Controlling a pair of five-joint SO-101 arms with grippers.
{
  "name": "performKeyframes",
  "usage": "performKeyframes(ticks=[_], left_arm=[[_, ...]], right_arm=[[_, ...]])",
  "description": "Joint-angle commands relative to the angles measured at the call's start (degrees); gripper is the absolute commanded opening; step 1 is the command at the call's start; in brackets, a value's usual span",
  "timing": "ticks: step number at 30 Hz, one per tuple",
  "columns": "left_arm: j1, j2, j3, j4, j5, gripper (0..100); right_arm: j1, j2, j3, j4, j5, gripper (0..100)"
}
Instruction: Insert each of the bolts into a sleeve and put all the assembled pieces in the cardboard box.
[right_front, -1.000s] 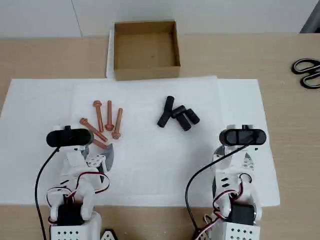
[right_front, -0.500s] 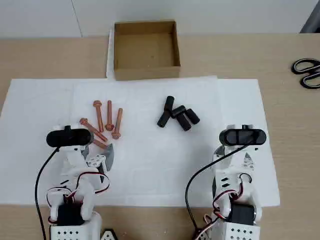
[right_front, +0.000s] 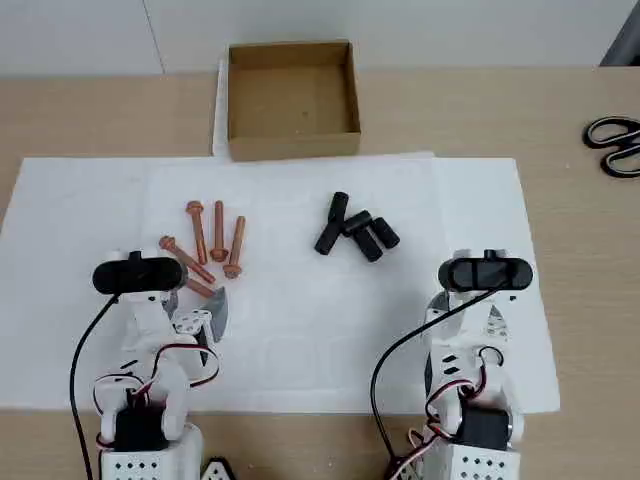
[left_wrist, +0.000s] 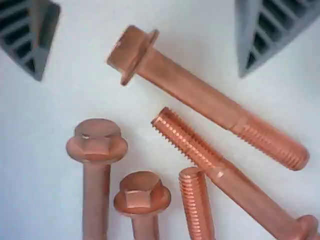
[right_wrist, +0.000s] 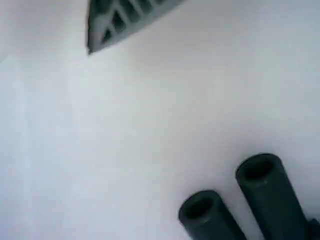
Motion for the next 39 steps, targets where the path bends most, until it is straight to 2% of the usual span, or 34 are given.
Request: performKeyframes(ticks=[1, 10, 13, 20, 29, 33, 39], left_arm=[[-0.18, -0.53, -2.15, 0.09, -0.26, 24], [0.26, -0.53, -2.15, 0.09, -0.26, 24], [1.05, -0.53, -1.89, -1.58, -0.09, 24], [0.88, -0.35, -3.74, -0.88, -0.35, 24], [-8.44, 0.18, -17.19, 3.69, -7.56, 24], [-10.2, 6.77, -23.6, 3.69, -8.0, 24], [-10.02, 29.19, -38.11, 3.87, -7.74, 24]], right_arm=[[0.22, -0.75, 0.44, 0.22, -0.62, 17.8], [0.57, -0.75, 0.26, 0.66, 0.18, 17.8], [0.4, -0.75, -1.41, 1.27, 5.1, 17.8], [0.57, -0.75, -13.45, 12.79, 14.15, 17.8], [4.53, -0.66, -20.13, 13.76, 19.69, 17.8], [4.53, -0.57, -24.18, 14.11, 20.04, 17.8], [4.53, 5.67, -30.15, 14.11, 20.04, 17.8]])
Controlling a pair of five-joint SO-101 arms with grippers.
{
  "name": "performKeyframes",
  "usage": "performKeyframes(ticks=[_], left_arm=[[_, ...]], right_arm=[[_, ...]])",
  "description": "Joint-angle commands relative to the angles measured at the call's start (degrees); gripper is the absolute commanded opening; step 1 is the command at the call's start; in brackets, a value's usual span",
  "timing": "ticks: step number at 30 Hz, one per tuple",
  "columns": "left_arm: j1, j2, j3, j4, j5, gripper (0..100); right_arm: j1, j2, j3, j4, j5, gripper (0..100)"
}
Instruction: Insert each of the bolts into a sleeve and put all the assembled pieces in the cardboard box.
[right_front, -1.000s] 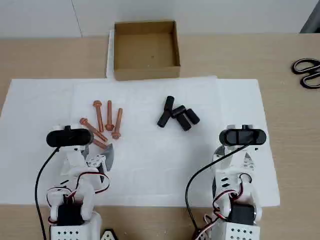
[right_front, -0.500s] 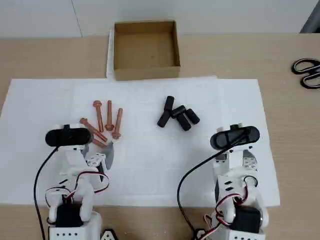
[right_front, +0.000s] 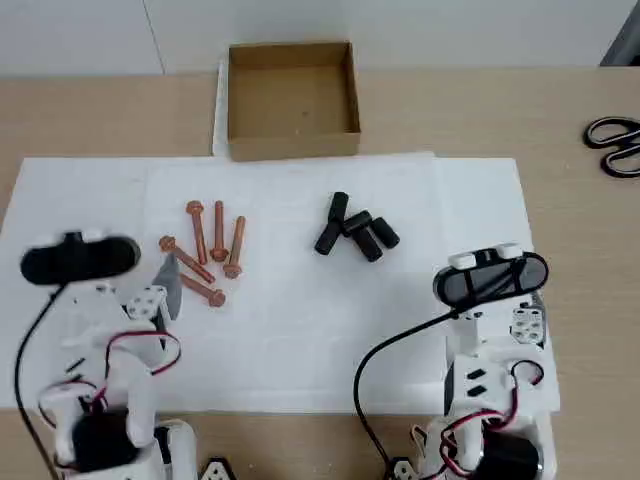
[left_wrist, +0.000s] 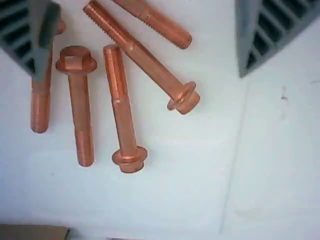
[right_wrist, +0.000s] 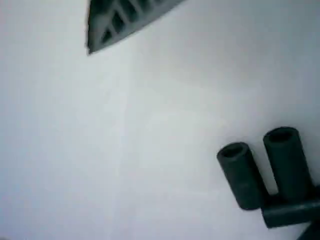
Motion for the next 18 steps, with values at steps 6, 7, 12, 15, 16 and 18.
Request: performKeyframes(ticks=[6, 7, 12, 15, 16, 18], left_arm=[[0.0, 30.42, -20.7, 5.54, -0.18, 24], [0.0, 32.44, -22.29, 6.24, -0.18, 24], [0.0, 38.77, -25.89, 6.95, -0.09, 24], [-0.09, 39.91, -25.54, 5.36, -0.09, 24], [-0.26, 39.91, -25.54, 4.84, -0.09, 24], [-0.26, 39.91, -24.84, 4.4, -0.18, 24]], right_arm=[[0.04, 26.51, -15.12, 2.86, 0.62, 17.8], [-0.04, 31.25, -17.93, 4.18, 0.62, 17.8], [-4.7, 54.29, -33.67, 11.65, 0.44, 17.8], [-10.33, 64.48, -42.11, 14.73, 0.35, 17.8], [-11.82, 66.95, -43.96, 15.16, 0.35, 17.8], [-14.11, 70.73, -45.27, 14.11, 0.53, 17.9]])
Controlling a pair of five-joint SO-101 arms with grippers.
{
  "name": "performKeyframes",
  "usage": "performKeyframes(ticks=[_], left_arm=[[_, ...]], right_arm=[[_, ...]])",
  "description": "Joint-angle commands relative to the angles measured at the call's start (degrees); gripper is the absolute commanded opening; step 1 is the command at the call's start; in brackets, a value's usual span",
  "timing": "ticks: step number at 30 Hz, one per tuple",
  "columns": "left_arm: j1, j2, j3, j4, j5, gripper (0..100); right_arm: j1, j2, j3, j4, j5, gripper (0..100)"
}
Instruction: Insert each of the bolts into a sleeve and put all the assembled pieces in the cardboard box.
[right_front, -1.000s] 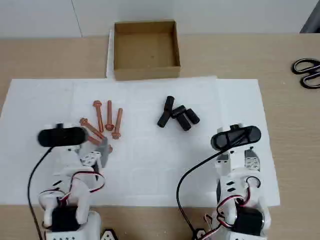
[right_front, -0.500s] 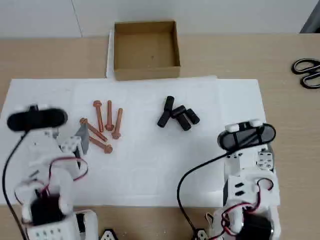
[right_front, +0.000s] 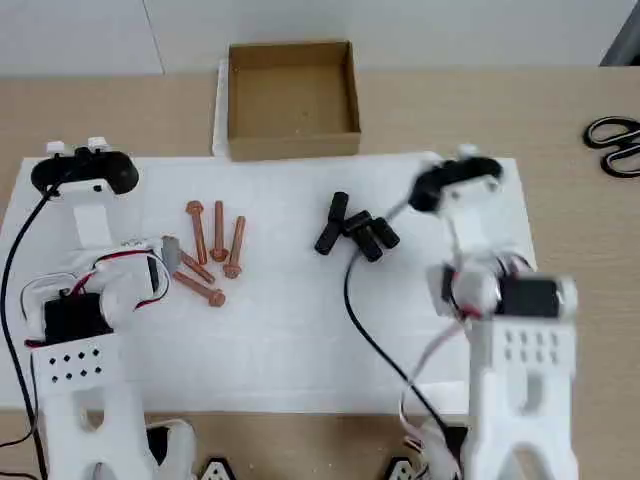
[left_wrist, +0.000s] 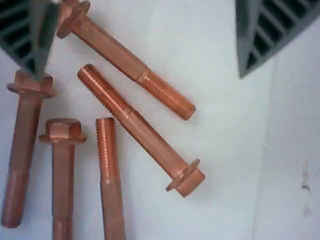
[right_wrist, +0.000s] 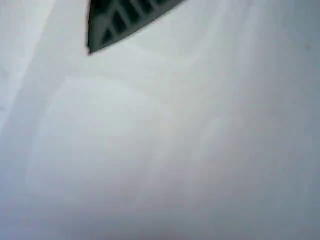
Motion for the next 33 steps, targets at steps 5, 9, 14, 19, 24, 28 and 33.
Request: performKeyframes(ticks=[5, 9, 14, 19, 24, 28, 33], left_arm=[[1.23, 0.18, 1.36, -3.16, -0.44, 24], [1.23, 0.7, 2.42, -4.13, 0.97, 24], [1.14, 0.7, 3.56, -4.92, 1.14, 24], [0.97, 0.7, 3.56, -4.84, 1.14, 24], [0.97, 0.7, 3.56, -4.75, 1.14, 24], [0.88, 0.7, 3.56, -3.96, 1.14, 24], [0.88, 0.62, 5.14, -4.22, 1.14, 24]], right_arm=[[-6.02, 9.8, -5.98, -3.3, 0.26, 17.9], [-5.76, 15.08, -8.09, -8.84, -3.52, 17.7], [-6.11, 28.97, -18.37, -8.92, -7.91, 17.7], [-8.13, 42.95, -32.53, -3.91, -10.29, 17.7], [-11.12, 52.44, -42.99, -1.36, -10.11, 17.6], [-11.65, 57.1, -45.19, -1.45, -10.02, 17.6], [-11.3, 61.05, -45.45, -1.89, -9.85, 17.6]])
